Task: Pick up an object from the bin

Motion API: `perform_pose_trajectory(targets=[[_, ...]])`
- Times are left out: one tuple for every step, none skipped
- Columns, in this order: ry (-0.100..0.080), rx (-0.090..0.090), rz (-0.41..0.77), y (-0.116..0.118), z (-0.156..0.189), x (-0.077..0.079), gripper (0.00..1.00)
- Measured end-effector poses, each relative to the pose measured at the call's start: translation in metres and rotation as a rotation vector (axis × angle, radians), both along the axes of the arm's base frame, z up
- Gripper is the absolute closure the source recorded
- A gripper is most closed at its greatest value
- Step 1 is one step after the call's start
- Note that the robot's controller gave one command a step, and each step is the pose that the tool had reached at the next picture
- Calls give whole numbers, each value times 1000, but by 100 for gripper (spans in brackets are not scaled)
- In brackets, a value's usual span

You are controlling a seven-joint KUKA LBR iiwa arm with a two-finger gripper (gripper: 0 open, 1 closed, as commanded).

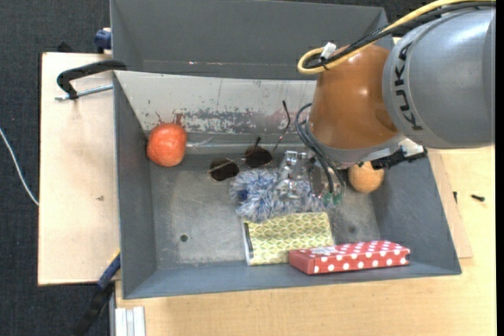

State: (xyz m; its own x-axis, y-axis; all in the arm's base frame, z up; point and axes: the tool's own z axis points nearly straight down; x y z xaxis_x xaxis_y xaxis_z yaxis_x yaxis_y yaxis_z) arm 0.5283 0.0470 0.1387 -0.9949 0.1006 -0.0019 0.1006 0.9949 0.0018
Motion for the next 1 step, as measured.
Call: perform_pose_trajectory(targets=[[0, 0, 0, 0, 0, 0, 100]])
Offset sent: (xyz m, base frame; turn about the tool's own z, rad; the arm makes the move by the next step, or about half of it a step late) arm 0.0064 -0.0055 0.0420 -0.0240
